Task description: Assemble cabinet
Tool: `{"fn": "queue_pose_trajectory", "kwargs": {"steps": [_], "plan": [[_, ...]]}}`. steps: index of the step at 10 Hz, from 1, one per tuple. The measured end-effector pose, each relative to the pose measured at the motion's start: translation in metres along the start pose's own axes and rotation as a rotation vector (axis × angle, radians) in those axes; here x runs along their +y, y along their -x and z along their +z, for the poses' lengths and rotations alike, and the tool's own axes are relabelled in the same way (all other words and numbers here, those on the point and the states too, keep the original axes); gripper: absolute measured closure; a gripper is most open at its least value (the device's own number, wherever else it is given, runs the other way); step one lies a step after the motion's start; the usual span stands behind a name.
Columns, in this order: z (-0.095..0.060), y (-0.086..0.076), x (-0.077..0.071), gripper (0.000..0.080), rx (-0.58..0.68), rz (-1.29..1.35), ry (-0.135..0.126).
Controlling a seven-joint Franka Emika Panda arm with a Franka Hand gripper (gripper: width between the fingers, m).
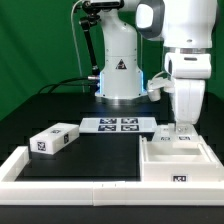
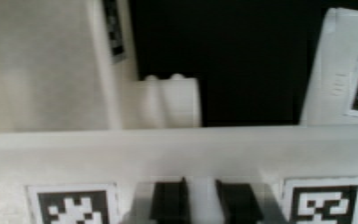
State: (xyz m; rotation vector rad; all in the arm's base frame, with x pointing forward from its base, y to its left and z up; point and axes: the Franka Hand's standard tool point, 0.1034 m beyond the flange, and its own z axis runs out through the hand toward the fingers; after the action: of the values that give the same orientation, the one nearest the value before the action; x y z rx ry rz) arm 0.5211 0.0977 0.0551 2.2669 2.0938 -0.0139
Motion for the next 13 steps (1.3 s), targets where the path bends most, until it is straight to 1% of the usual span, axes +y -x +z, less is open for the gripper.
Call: {"fn": "queue_pose_trajectory", "kwargs": {"steps": [2,3,4,8,9,10,11,13], "plan": [[0.000,0.002,0.021,0.0729,0.011,-0.041,0.026],[0.000,0.002,0.026,0.0729,0.012,-0.043,0.029],[-0.001,0.001,0.029,0.0729,0.010,-0.050,0.029],[-0.001,0.001,0.028,0.0729,0.011,-0.048,0.029],[-0.001,-0.001,0.029,0.0729,0.009,-0.007,0.026],[0.000,-0.001,0.033,0.0729,-0.002,-0.010,0.010],[-0.001,-0.001,0.043,0.0729,-0.005,-0.011,0.011],[0.000,-0.001,0.055,0.0729,-0.006,-0.018,0.014]]}}
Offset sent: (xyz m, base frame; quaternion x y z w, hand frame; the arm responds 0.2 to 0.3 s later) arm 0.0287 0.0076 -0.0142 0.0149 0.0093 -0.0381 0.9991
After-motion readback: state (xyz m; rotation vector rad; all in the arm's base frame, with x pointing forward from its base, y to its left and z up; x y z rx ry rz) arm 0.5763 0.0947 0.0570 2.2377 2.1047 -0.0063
